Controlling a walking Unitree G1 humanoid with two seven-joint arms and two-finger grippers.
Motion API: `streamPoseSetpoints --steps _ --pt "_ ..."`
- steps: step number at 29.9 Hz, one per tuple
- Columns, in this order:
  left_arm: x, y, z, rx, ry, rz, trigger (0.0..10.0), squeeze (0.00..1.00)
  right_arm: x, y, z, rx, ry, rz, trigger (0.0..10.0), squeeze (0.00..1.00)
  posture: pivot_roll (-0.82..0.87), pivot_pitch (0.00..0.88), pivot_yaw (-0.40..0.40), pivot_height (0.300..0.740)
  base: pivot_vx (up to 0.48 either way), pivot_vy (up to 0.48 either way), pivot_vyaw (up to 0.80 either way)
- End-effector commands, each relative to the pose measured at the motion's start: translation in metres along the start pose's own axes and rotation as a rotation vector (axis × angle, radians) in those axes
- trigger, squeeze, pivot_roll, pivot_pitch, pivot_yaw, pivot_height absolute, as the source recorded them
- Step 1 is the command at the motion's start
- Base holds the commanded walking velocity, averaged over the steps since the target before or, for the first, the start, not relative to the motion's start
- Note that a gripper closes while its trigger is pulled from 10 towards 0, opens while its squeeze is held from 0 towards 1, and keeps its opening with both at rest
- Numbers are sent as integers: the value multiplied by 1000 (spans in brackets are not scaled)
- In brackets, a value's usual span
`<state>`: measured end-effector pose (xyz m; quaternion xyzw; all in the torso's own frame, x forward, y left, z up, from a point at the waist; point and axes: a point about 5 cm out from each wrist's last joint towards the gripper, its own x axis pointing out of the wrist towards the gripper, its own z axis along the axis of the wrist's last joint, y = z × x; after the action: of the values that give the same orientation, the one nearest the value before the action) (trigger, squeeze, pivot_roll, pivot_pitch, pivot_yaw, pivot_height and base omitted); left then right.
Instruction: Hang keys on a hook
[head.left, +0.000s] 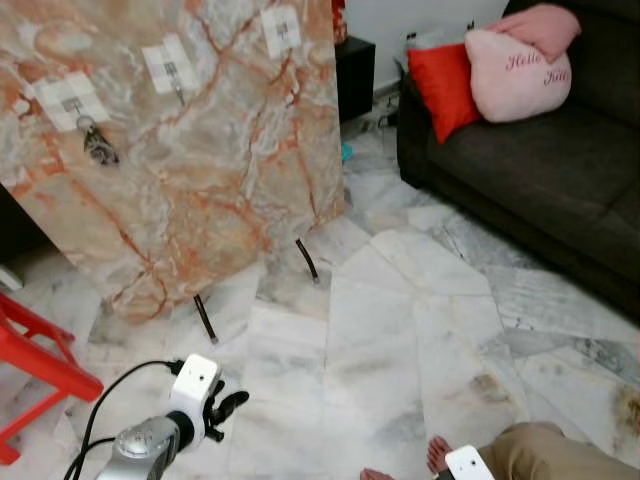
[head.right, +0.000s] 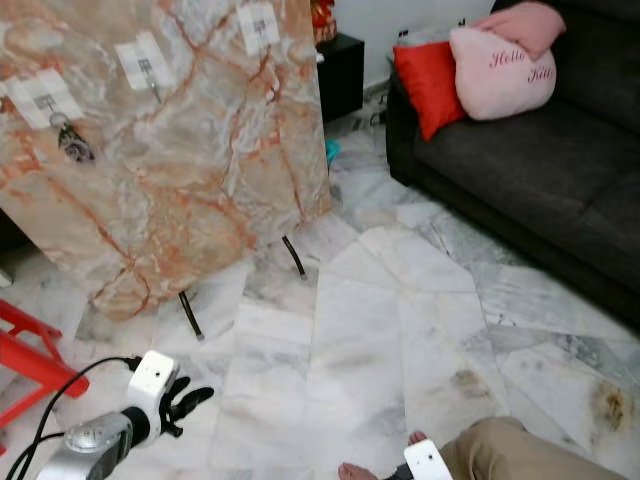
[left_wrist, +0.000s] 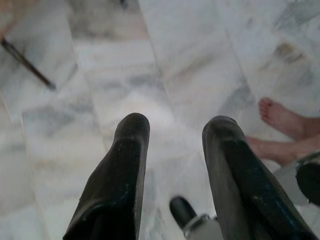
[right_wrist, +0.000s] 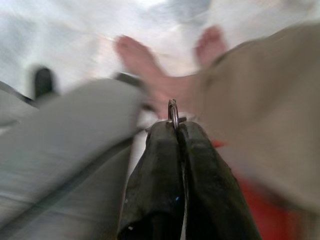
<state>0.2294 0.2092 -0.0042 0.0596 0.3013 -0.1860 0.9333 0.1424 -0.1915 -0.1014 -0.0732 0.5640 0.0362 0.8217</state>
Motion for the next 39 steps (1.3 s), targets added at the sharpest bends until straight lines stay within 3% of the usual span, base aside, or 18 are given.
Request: streamPoseSetpoints --steps 1,8,12,14,17,20,29,33,39 --pt "-2 6 -22 -28 69 60 10000 0 0 -5 3 137 -13 -25 10000 0 -55 46 54 740 0 0 0" --pt "-5 9 -50 -107 145 127 10000 0 0 -8 7 162 -40 -35 10000 0 -53 46 48 740 0 0 0" --pt "-9 10 -67 -164 184 179 10000 0 0 -9 11 227 -75 -45 10000 0 -53 46 48 740 0 0 0" --pt "-8 5 -81 -237 228 252 10000 0 0 -5 17 289 -104 -49 10000 0 -60 42 45 740 0 0 0" --pt "-7 1 -86 -266 253 272 10000 0 0 -3 19 300 -114 -48 10000 0 -60 42 45 740 0 0 0" --pt "-6 -16 -102 -295 337 285 10000 0 0 -2 21 306 -128 -43 10000 0 -64 31 37 740 0 0 0" --pt "9 -41 -98 -352 332 278 10000 0 -1 -13 18 350 -146 -58 10000 0 -66 0 13 740 60 0 0" --pt "1 -32 -105 -352 339 289 10000 0 -1 -13 19 363 -149 -56 10000 0 -68 0 13 740 297 0 0" --pt "0 -30 -105 -354 340 299 10000 0 -1 -13 15 365 -138 -55 10000 0 -61 0 14 740 317 0 0"
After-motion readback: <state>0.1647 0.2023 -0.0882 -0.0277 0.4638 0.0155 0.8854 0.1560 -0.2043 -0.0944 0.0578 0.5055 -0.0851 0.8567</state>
